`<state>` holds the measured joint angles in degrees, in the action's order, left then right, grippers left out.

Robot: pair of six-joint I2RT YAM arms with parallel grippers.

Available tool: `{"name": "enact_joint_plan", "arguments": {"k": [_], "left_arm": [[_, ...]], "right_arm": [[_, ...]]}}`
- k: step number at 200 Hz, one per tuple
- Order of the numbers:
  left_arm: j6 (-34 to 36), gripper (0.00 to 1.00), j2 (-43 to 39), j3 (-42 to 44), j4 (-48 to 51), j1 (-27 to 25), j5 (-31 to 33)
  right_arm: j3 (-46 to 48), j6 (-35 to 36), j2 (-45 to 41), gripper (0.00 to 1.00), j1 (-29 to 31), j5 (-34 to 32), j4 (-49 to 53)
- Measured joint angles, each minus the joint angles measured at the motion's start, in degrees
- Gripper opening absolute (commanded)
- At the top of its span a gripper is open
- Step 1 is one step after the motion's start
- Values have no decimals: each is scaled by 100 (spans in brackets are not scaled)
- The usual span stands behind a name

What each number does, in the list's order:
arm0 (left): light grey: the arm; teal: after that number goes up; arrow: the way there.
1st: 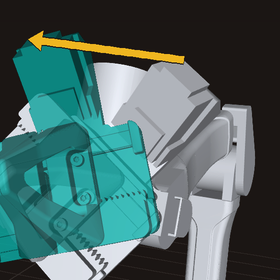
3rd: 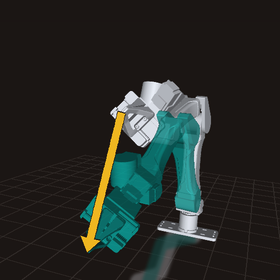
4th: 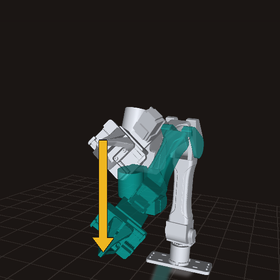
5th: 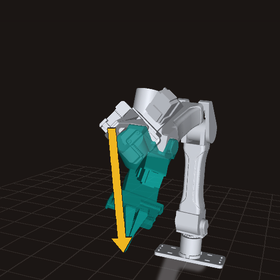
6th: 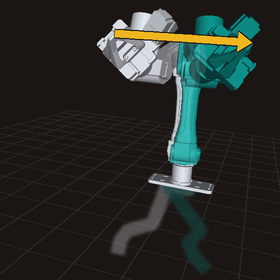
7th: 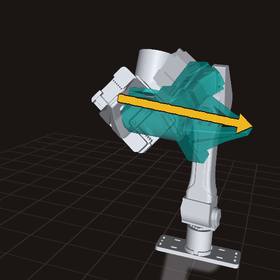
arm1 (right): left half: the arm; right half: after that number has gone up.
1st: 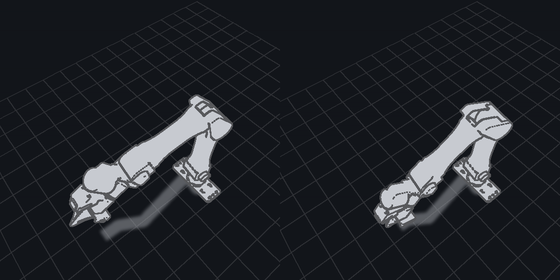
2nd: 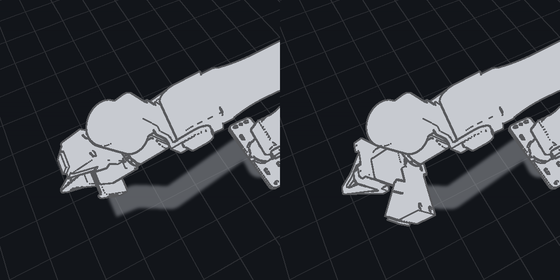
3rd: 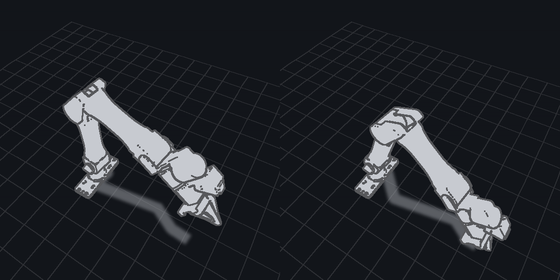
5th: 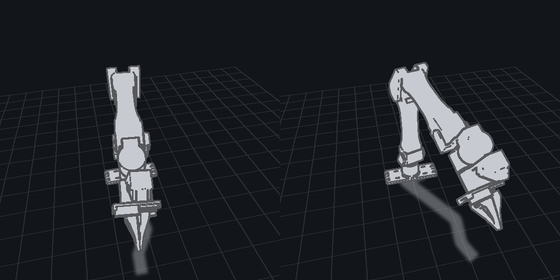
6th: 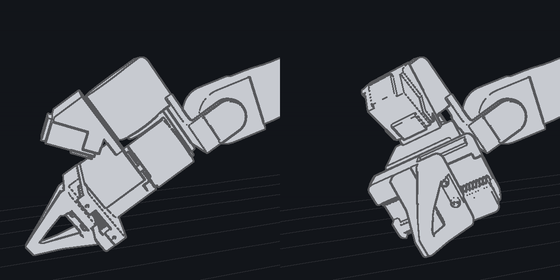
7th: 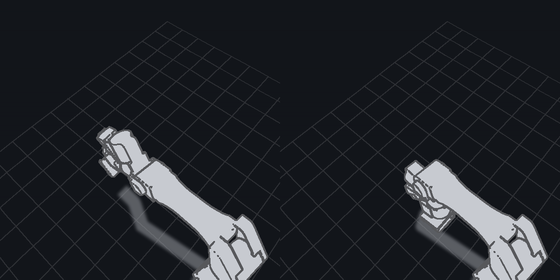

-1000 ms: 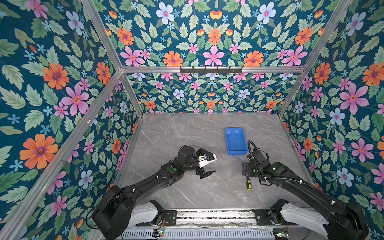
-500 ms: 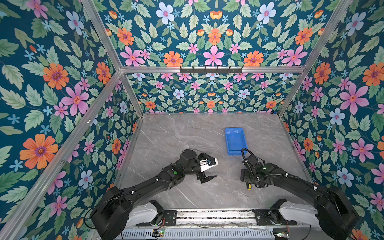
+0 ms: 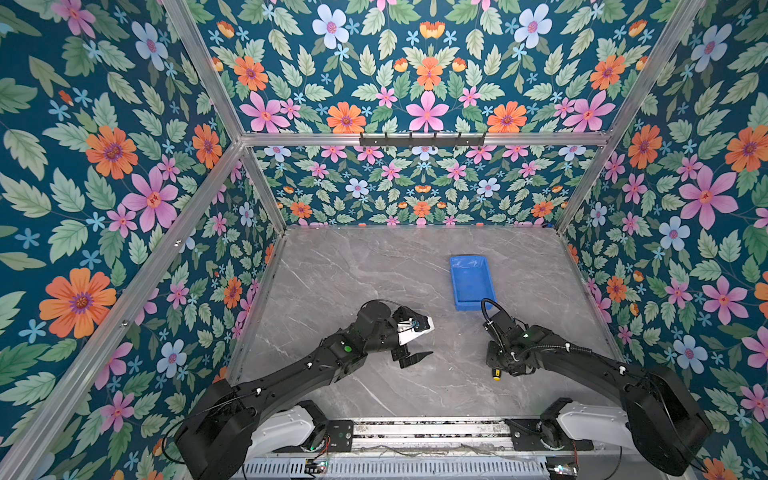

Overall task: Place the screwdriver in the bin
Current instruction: 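Close the right gripper on the black-and-yellow screwdriver handle, then lift the screwdriver with the right gripper toward the blue bin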

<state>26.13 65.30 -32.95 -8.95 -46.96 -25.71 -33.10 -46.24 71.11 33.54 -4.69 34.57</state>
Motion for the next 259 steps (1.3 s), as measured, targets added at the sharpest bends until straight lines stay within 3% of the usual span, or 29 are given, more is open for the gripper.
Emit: {"name": "enact_joint_plan", "arguments": {"k": [12,183,259], "left_arm": [[103,100,-22,0,42,0,39],[-44,100,-149,-74,83,2,24],[-295,100,26,-455,98,323,-37]], "right_arm": [[-39,24,17,0,0,0,33],[-885,474,-730,0,-26,-350,597],[-1617,1322,-616,0,-785,-125,544]]}}
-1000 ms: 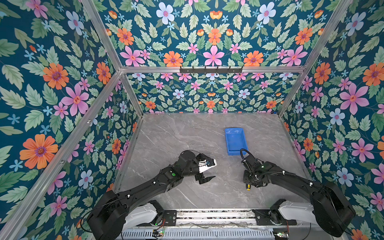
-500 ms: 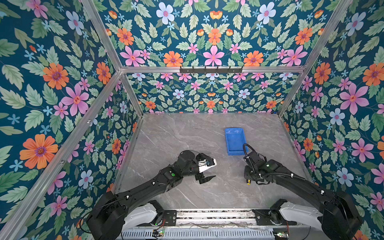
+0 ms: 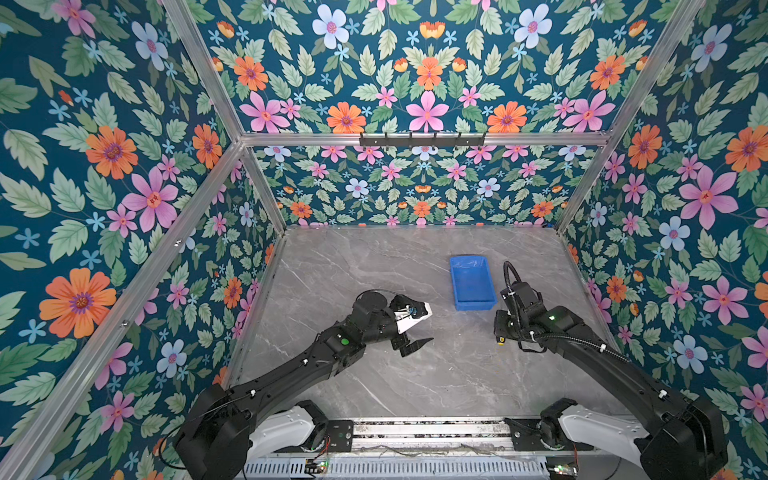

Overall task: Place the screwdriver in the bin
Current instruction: 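Lift the screwdriver with the right gripper toward the blue bin, then lower the screwdriver into the blue bin with the right gripper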

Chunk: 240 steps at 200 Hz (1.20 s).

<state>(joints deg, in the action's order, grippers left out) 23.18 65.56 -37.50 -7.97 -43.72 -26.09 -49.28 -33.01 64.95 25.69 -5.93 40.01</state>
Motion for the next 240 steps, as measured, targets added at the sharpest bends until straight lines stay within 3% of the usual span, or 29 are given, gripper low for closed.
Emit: {"name": "enact_joint_plan", "arguments": {"k": [56,127,180,240], "left_arm": [[-385,100,330,59,-570,262,-98],[-654,100,1054,-210,-1340,575,-188],[-649,100,1362,-286,-1475,608,-345],[-509,100,1241,-138,-1443,616,-345]], "right_arm": [[-907,713,940,0,-310,236,-267],[-2256,1384,2905,0,-535,457,-885],[-2916,1668,4172,0,-717,553,-1178],[-3200,1725,4870,0,-861,577,-1325]]}}
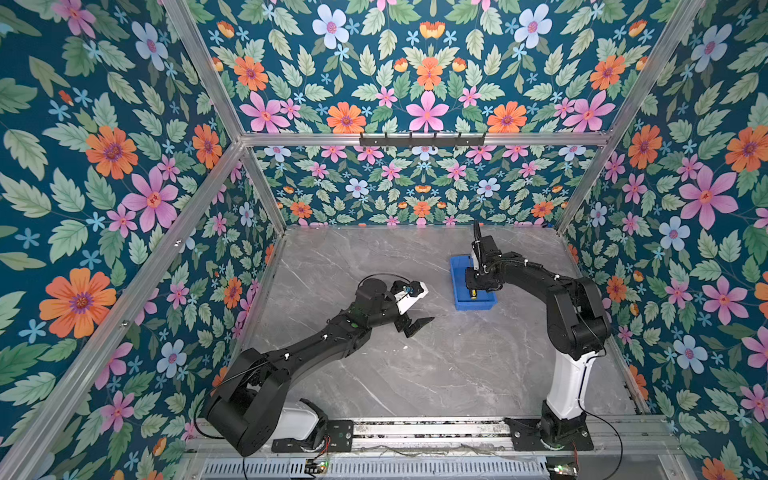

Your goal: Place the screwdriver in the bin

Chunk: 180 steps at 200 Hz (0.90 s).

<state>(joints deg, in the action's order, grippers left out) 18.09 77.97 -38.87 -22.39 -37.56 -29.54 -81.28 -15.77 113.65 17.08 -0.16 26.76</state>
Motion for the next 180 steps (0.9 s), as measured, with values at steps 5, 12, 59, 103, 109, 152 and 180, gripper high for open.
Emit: {"name": "enact_joint_plan", "arguments": {"k": [5,12,59,103,109,152,180], "left_arm": [[9,100,-2,7,4,0,0],[9,100,-2,15,11,0,0],[9,100,-9,22,11,2,0],[-249,100,-203,214,-96,302,-11],[-317,100,-251,271,-136,380,-13],[-728,100,-697,820,-675,944,208],[-986,100,-925,1246,-1154,1316,634]], "right_arm": [[-13,11,35,0,-2,0,-2],[-44,39,74,0,-2,2,-2],[-127,96,127,26,-4,-2,-118],[221,136,-649,55,-4,-9,-83],[306,140,-802,59,-4,-17,-120],[1252,247,-1996,95,-7,-105,-509],[2124,262,-2959,99,-28,-326,-1045]]}}
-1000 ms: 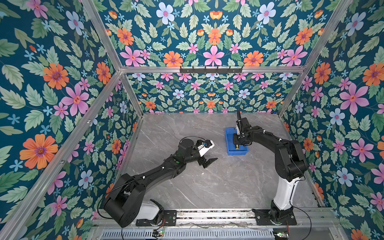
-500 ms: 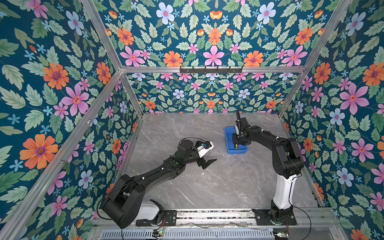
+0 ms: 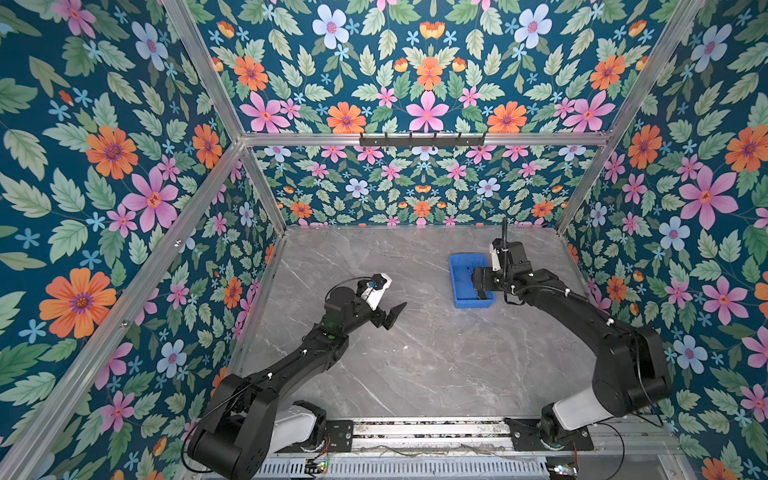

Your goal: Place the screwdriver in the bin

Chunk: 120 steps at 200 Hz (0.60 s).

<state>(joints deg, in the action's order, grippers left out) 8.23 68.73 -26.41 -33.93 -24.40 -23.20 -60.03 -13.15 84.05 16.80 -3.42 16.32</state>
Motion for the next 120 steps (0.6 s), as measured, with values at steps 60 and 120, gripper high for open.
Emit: {"name": "enact_joint_plan", "arguments": {"k": [60,120], "left_arm": [[-179,100,-356,584,-367,553,999],[-111,100,31,1268,-1368,1137,2354]], "right_arm": [[2046,435,-1847,99,-520,-411,-1375],[4028,721,-2702,99,-1309,-730,-3193]]}}
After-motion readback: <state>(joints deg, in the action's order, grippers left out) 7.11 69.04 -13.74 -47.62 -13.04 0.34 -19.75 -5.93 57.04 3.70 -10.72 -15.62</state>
